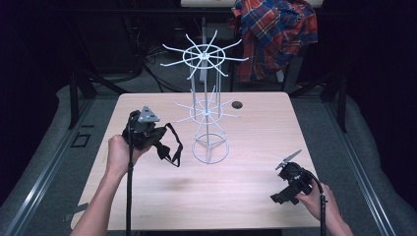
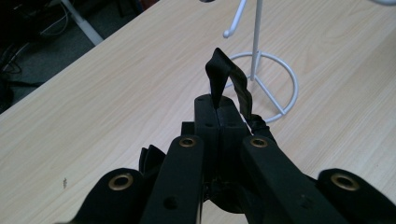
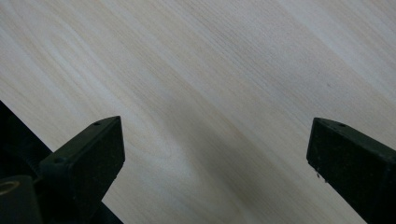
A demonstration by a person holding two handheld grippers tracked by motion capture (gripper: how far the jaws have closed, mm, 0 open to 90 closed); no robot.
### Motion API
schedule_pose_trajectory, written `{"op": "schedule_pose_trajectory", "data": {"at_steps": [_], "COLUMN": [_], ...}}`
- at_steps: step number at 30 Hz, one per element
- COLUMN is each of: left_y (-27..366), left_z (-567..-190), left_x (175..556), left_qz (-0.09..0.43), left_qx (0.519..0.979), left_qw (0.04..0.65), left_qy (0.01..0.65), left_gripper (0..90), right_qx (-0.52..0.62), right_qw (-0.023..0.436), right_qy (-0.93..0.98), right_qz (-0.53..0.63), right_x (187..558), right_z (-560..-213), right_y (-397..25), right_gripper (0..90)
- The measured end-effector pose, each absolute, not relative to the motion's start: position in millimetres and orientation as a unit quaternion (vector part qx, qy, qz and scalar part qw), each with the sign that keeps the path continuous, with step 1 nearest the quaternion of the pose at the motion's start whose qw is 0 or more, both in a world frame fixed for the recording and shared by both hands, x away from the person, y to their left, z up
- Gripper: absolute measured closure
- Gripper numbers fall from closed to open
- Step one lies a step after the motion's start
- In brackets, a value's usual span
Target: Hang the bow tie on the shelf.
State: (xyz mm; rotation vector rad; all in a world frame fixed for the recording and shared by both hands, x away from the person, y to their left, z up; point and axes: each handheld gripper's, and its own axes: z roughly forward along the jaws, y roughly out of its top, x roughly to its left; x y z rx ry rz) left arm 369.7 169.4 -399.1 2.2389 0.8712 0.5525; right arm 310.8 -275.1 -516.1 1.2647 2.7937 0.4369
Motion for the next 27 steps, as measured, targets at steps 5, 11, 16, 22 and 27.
{"op": "schedule_pose_trajectory", "data": {"at_steps": [5,11,16,22,27], "left_y": [167.6,165.5,162.3,158.0,156.0], "left_z": [-393.9,-391.2,-390.9,-393.2,-394.4], "left_x": [370.7,371.8,374.1,379.5,383.3], "left_qz": [0.215,0.213,0.212,0.21,0.208], "left_qx": [0.857,0.856,0.858,0.861,0.861], "left_qw": [0.333,0.337,0.335,0.328,0.328], "left_qy": [0.33,0.329,0.326,0.326,0.329], "left_gripper": [89.7,89.7,89.7,89.7,89.6], "right_qx": [0.411,0.409,0.41,0.414,0.416], "right_qw": [0.022,0.022,0.024,0.023,0.028], "right_qy": [0.9,0.902,0.901,0.899,0.898], "right_qz": [0.146,0.135,0.138,0.143,0.143], "right_x": [310.6,310.5,310.1,309.5,309.1], "right_z": [-517.5,-517.4,-517.7,-518.2,-518.9], "right_y": [-274.4,-274.2,-274.0,-274.3,-274.4], "right_gripper": [3.8,4.0,4.0,4.1,4.1]}}
